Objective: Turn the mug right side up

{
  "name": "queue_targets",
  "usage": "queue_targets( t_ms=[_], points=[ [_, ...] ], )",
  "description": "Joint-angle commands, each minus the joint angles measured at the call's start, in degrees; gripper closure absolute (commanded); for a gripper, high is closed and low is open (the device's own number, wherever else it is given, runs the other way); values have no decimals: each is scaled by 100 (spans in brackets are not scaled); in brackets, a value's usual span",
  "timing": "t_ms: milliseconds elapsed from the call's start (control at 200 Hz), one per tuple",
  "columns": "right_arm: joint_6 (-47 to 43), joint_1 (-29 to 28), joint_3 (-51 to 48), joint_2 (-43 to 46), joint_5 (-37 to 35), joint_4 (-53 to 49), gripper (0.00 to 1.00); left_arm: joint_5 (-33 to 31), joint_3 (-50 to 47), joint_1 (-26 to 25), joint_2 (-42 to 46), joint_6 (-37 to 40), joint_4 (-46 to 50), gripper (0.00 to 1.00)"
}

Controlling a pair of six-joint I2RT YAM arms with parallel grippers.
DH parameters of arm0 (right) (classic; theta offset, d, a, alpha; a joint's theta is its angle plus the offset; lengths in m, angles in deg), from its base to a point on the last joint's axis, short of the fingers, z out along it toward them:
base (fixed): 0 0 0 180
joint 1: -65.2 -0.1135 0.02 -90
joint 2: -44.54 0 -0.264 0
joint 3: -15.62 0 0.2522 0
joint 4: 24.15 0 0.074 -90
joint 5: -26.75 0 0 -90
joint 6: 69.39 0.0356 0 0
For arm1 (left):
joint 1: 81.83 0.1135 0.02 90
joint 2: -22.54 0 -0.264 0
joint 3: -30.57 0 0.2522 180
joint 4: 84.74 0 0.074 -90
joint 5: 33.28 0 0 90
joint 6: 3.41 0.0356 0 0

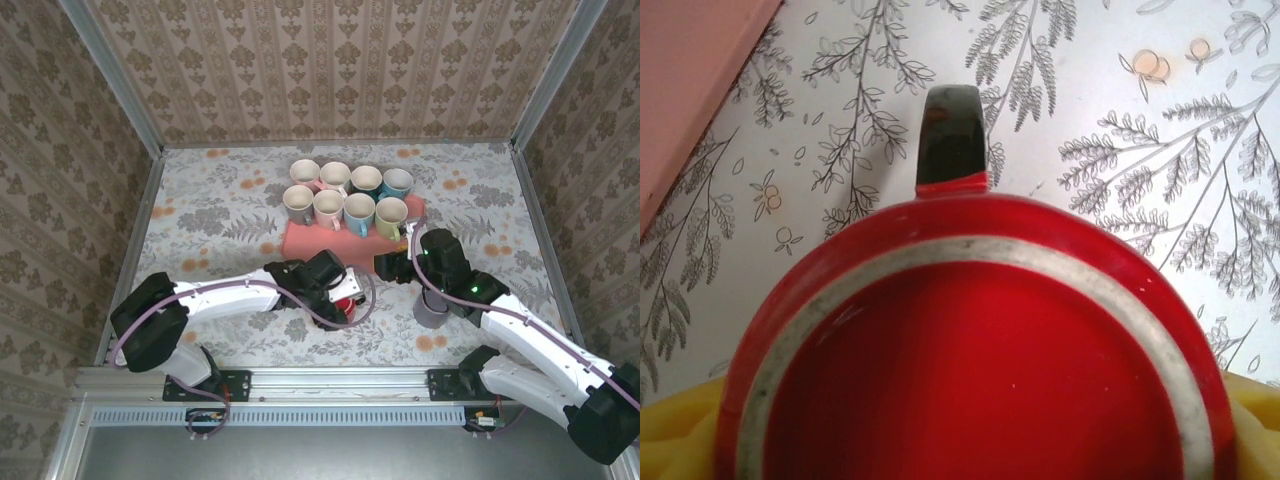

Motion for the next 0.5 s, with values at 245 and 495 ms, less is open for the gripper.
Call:
queue_targets(
  t_ms=[245,495],
  points=[
    [240,-46,-9,426,249,-65,36,-1363,172,-237,1199,843,418,58],
    [386,-46,771,261,747,-944,37,-3513,-571,-839,2622,3362,-664,54]
  ],
)
